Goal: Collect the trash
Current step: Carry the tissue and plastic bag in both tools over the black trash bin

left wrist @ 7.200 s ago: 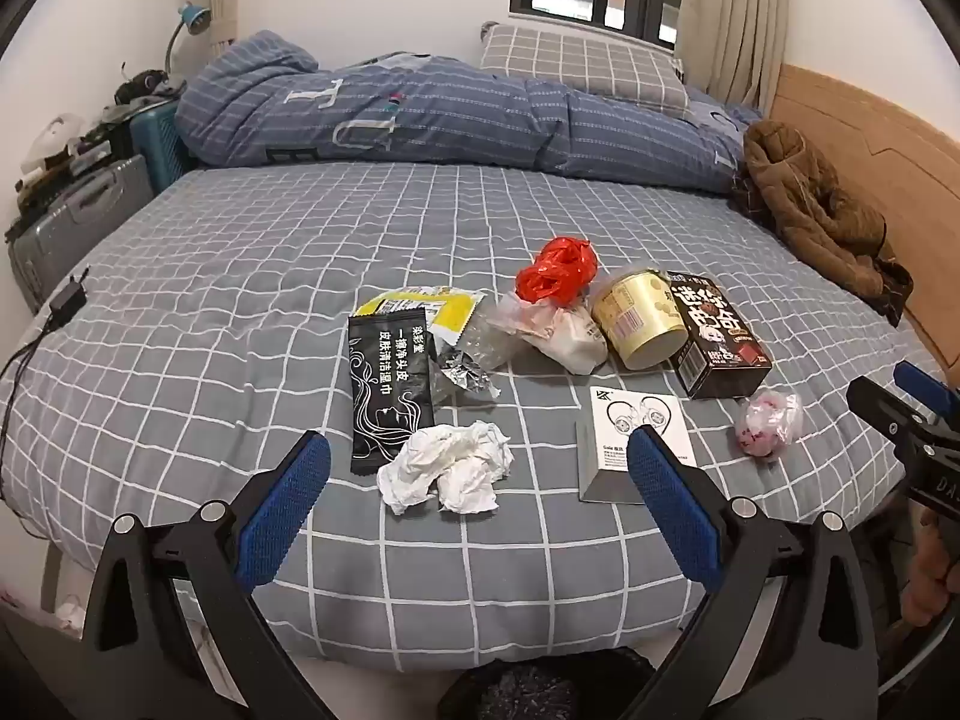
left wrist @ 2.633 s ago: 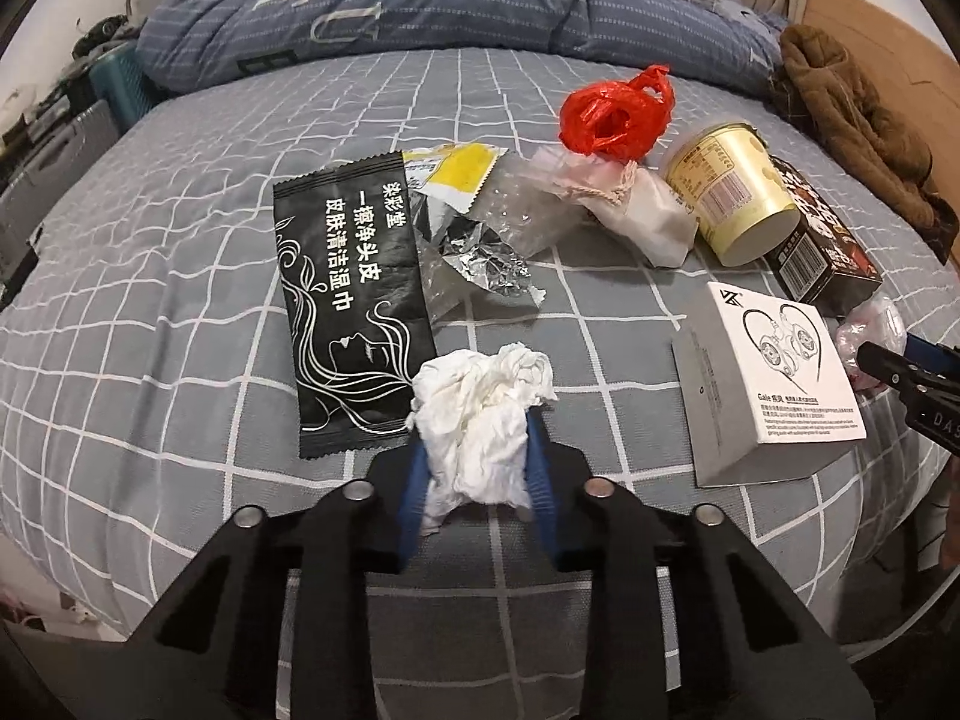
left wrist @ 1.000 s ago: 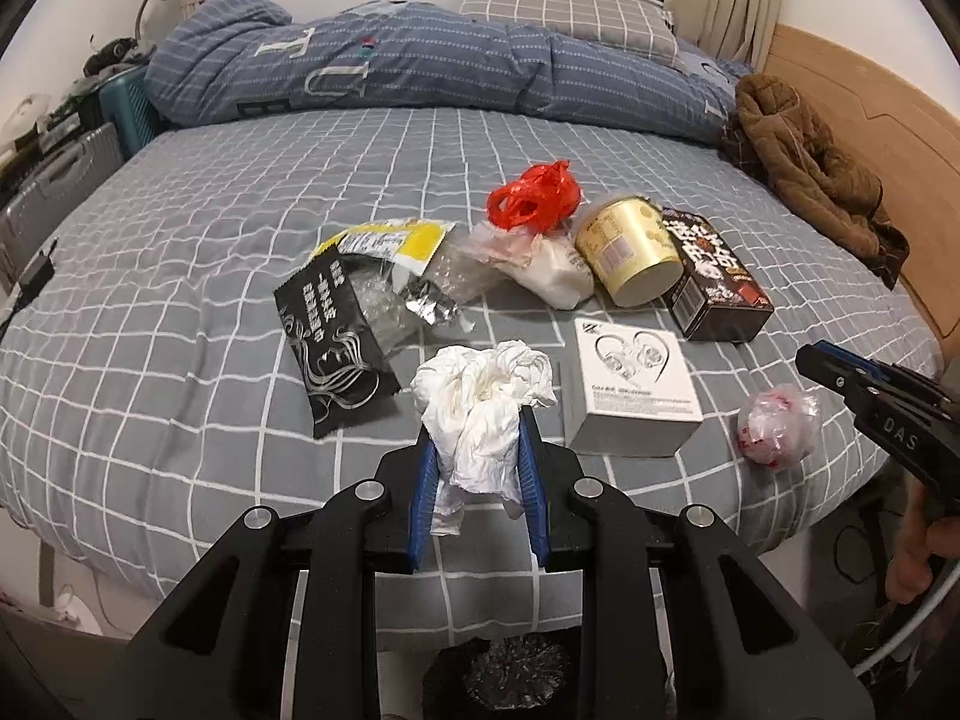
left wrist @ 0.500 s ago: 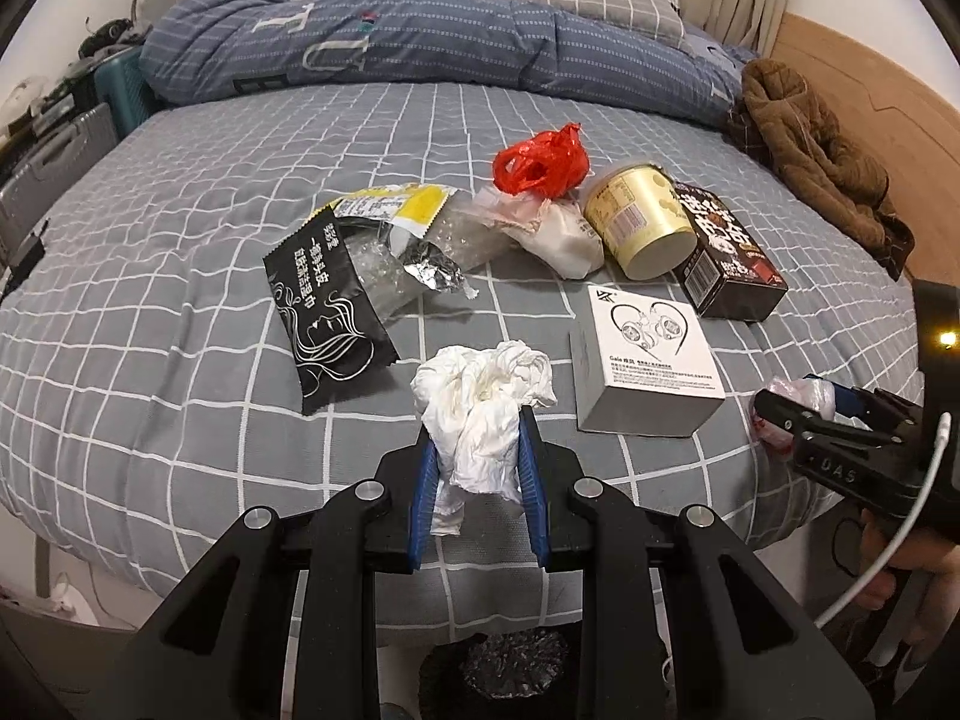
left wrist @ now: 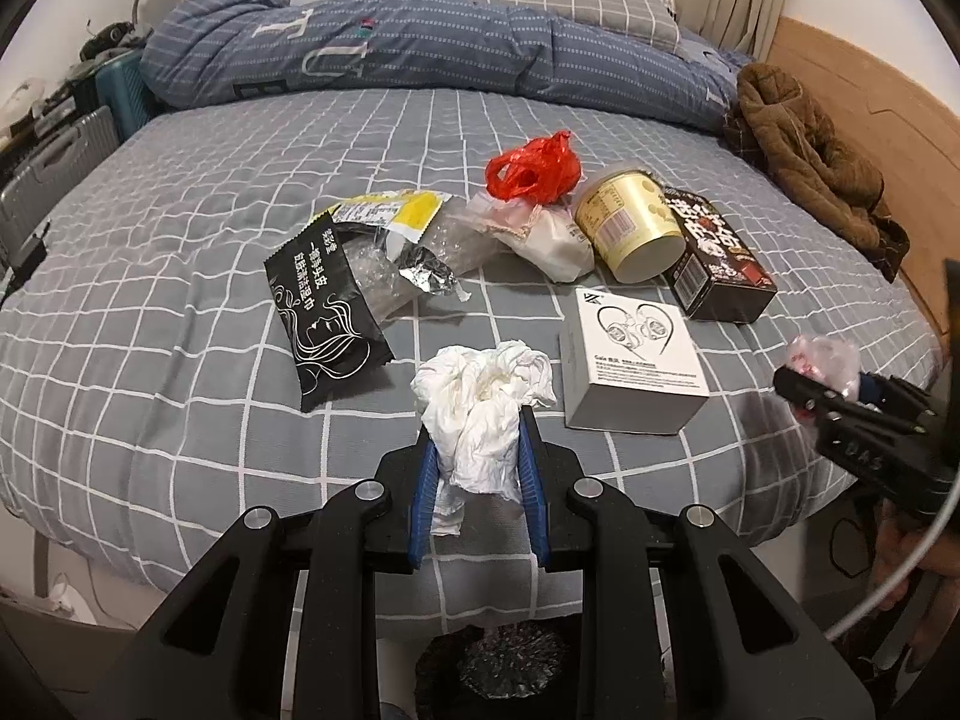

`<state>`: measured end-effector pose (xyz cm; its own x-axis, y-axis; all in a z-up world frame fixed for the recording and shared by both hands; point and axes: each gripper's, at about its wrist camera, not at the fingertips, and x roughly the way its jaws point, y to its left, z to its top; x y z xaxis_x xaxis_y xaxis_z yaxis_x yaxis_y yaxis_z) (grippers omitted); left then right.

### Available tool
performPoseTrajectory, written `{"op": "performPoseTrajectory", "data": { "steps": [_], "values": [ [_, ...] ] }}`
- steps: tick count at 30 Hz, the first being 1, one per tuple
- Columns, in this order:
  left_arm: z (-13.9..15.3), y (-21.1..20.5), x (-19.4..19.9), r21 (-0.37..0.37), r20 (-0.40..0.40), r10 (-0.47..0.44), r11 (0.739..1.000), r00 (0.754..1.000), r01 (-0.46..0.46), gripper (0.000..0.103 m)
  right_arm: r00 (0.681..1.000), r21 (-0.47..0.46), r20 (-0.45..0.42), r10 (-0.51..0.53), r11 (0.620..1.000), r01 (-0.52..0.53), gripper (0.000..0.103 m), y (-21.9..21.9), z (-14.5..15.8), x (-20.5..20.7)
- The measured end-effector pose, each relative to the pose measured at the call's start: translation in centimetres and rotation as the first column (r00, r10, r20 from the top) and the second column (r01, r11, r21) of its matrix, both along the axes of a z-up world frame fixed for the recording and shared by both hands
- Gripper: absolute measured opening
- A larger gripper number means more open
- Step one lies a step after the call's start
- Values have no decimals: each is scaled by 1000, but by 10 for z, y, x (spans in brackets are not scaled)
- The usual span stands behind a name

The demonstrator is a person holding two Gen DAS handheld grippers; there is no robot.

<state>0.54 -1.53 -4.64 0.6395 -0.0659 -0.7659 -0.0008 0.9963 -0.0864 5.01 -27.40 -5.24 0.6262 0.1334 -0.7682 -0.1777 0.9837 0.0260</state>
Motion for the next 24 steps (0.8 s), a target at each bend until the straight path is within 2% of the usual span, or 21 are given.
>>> {"op": "performPoseTrajectory", "data": {
  "steps": [9, 24],
  "values": [
    [12, -2, -16, -16, 21, -1, 1000, 1000, 1, 23, 996, 63, 83, 18, 998, -24, 54, 2, 33, -28],
    [18, -19, -46, -19, 50, -22, 1000, 999, 23, 22, 994, 102, 98, 49, 993, -59, 54, 9, 41, -71]
  ]
}}
